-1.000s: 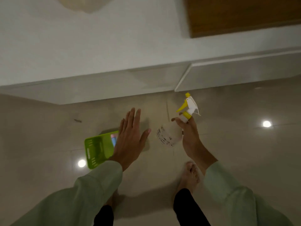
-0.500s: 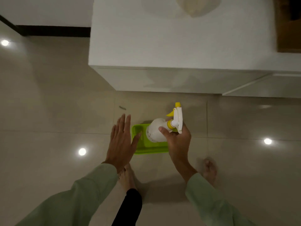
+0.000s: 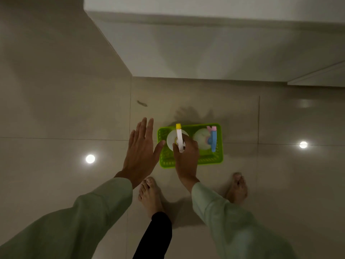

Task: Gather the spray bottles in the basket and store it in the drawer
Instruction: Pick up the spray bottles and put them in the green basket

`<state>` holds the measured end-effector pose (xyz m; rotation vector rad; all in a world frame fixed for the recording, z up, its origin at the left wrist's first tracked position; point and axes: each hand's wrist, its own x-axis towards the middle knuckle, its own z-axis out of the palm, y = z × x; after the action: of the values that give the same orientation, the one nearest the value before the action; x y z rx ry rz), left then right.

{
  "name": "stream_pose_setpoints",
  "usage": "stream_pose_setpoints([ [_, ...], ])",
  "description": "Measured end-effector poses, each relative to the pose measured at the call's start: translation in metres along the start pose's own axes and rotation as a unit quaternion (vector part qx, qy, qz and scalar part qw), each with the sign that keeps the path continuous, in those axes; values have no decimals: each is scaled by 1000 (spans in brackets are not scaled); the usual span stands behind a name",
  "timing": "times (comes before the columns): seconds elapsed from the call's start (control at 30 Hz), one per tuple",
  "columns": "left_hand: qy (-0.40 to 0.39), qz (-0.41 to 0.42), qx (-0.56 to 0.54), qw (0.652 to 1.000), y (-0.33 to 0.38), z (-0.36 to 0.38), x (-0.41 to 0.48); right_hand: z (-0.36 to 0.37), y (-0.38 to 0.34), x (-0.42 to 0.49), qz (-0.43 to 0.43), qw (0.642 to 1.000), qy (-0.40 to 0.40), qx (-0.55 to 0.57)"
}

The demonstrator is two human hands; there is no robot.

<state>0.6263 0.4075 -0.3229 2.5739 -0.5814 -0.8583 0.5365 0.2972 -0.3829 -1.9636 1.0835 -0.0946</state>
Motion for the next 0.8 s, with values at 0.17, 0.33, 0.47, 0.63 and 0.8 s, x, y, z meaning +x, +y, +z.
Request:
stream_pose_setpoints([
  [0.17, -8, -2, 9, 1000, -16, 13, 11, 23, 15, 2, -8, 1000, -21, -18],
  [0.33, -19, -1, 10, 1000, -22, 12, 14, 29, 16, 3, -2, 999, -18, -36],
  [0.47, -20, -7, 2, 1000, -19, 3, 13, 20, 16, 2, -5, 997, -62, -45],
  [0.63, -14, -1, 0, 1000, -4, -19, 4, -9, 6, -3, 13, 989, -146, -33],
  [0.8, -4, 2, 1, 1000, 28, -48, -15, -58, -24, -13, -44, 986, -158, -21],
])
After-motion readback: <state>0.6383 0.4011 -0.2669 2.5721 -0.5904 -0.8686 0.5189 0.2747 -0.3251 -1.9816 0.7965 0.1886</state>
